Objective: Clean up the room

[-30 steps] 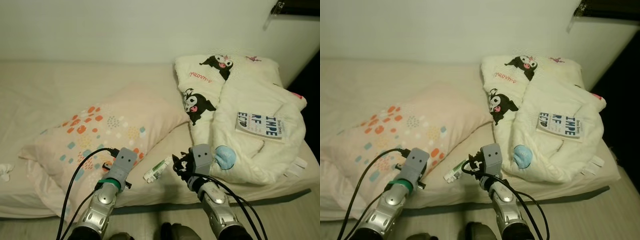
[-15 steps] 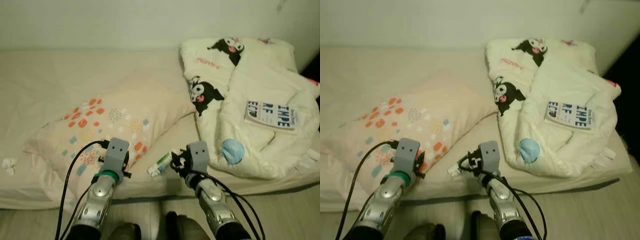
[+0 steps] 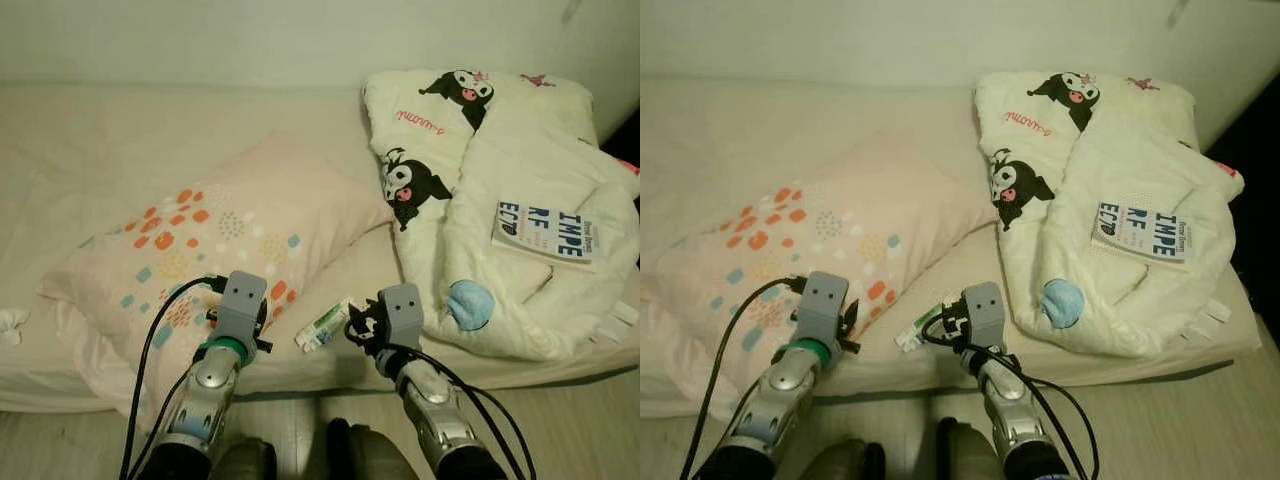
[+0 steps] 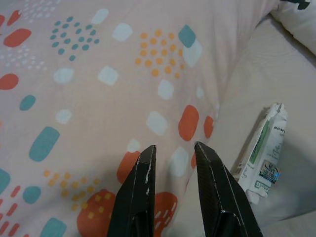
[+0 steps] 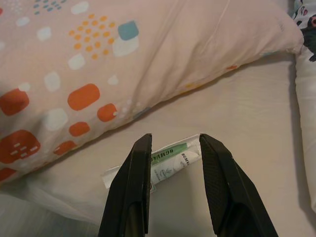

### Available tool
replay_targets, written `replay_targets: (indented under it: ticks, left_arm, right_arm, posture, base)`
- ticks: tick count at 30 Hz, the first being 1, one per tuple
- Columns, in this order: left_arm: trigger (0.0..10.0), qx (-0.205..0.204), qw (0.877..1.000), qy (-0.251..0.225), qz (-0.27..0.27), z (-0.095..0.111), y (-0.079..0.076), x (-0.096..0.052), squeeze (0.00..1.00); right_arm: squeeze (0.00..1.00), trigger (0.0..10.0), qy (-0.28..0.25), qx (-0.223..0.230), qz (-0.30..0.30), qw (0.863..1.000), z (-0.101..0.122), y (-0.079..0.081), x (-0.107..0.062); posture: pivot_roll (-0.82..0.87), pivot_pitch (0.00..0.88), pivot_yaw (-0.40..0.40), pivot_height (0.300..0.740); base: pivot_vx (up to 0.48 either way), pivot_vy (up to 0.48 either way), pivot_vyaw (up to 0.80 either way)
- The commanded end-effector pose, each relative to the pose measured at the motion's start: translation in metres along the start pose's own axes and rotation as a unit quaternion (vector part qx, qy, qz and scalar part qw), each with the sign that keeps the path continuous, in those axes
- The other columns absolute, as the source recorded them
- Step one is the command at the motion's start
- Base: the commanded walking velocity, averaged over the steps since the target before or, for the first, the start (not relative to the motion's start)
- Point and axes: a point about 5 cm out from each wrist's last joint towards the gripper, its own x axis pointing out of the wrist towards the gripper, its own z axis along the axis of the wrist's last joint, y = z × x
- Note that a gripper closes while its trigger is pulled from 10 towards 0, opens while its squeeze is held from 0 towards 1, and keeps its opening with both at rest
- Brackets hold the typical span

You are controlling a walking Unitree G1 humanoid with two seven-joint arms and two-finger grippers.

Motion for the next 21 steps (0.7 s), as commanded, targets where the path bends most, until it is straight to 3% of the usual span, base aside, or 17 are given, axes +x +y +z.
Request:
replay_targets:
  ticks: [1, 21]
  left_arm:
    - [10.0, -0.006, 1.000, 0.016, -0.005, -0.0068, -0.0029, -0.0023, 0.00]
    - [10.0, -0.003, 1.000, 0.016, -0.005, -0.0064, -0.0043, -0.0009, 0.00]
  right_arm:
    - [0.00, 10.0, 0.010, 0.006, -0.004, 1.000, -0.0065, 0.0005, -0.0045]
    - [0.00, 10.0, 0.007, 0.012, 0.004, 1.000, -0.0049, 0.0008, -0.0044]
  posture:
    - [-0.02, 0.143, 0.006, 0.656]
    - [-0.02, 0.137, 0.003, 0.572]
  base:
    - [0.000, 0.000, 0.00]
    - [0.000, 0.000, 0.00]
